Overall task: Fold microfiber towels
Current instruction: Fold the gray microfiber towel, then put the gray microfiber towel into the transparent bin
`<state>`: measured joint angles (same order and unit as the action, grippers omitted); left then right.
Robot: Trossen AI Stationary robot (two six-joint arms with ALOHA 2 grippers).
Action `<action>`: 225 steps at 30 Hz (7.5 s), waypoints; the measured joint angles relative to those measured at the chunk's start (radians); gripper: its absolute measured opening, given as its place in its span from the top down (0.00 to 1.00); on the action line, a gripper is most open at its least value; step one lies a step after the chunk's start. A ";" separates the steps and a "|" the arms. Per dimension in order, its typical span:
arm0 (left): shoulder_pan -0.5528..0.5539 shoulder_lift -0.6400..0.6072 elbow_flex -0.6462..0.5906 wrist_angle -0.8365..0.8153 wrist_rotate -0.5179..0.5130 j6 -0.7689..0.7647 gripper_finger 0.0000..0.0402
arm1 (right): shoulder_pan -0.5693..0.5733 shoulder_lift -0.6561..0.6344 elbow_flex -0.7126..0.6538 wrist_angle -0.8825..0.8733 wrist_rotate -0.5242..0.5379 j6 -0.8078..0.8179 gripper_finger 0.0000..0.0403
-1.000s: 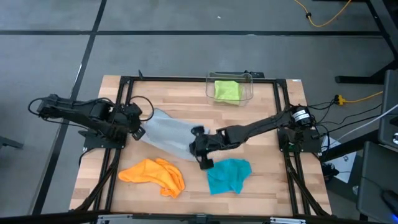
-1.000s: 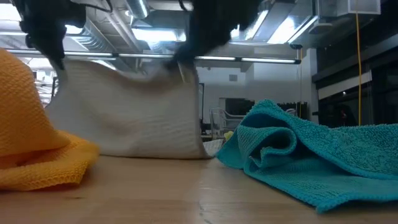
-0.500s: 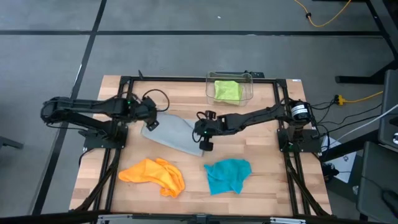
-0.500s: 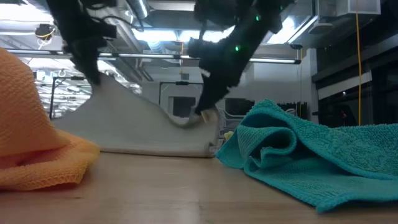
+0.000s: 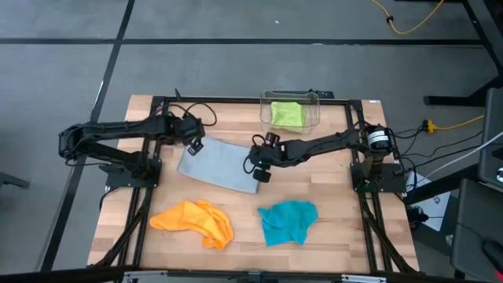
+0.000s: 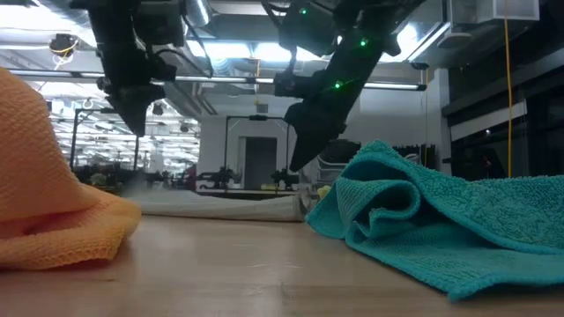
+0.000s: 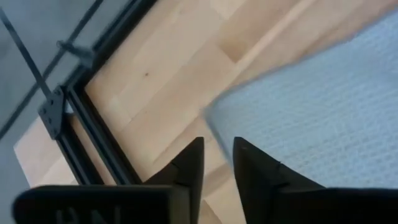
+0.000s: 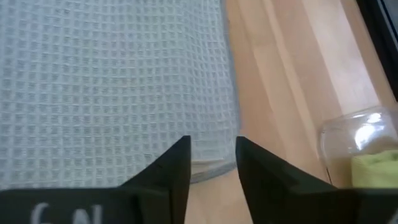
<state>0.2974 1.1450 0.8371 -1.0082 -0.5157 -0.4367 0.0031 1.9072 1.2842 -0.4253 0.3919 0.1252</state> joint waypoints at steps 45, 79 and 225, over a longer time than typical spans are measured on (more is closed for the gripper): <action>-0.504 0.682 -0.004 1.374 0.095 0.282 0.77 | -0.065 -0.374 -0.578 0.460 -0.297 -0.712 0.63; -0.547 0.768 0.145 1.108 0.158 0.204 0.47 | -0.066 -0.104 -0.489 0.707 -0.333 -0.695 0.39; -0.737 0.060 0.170 -0.308 -0.521 -0.810 0.67 | -0.158 -0.149 0.433 -0.442 -0.178 -0.464 0.98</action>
<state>-0.4397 1.2049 1.0073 -1.3163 -1.0367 -1.2465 -0.1545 1.7584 1.7174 -0.8668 0.2135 -0.3391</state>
